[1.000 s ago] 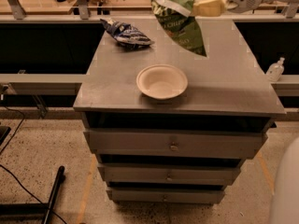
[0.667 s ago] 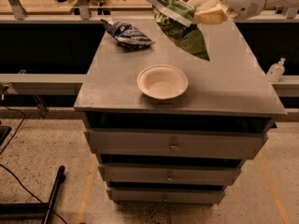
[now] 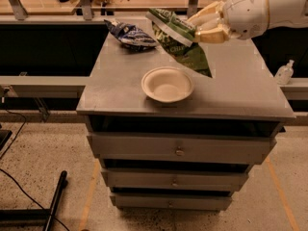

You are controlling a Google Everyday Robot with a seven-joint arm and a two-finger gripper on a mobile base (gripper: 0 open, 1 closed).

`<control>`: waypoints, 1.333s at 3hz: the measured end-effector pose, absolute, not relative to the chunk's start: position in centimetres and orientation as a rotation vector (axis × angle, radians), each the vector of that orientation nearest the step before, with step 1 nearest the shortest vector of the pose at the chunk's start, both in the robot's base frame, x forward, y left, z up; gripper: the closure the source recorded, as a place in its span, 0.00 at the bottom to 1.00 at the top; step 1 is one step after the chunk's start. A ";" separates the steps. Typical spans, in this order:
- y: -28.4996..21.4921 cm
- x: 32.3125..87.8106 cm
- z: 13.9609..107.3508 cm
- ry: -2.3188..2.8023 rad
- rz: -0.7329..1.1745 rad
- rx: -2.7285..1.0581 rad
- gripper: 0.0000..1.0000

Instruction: Place green jalapeno chip bag into paper bowl

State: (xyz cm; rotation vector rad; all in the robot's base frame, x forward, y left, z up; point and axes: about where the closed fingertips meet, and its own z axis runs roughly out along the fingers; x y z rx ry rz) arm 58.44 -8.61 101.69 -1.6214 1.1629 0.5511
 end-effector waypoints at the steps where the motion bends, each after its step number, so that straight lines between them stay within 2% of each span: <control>1: -7.4 56.6 100.6 1.114 0.544 -1.687 1.00; 4: -6.2 57.2 97.8 0.954 0.264 -1.913 1.00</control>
Offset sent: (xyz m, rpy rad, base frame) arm -0.0302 0.0253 -0.0316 -0.1948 -0.2383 0.1387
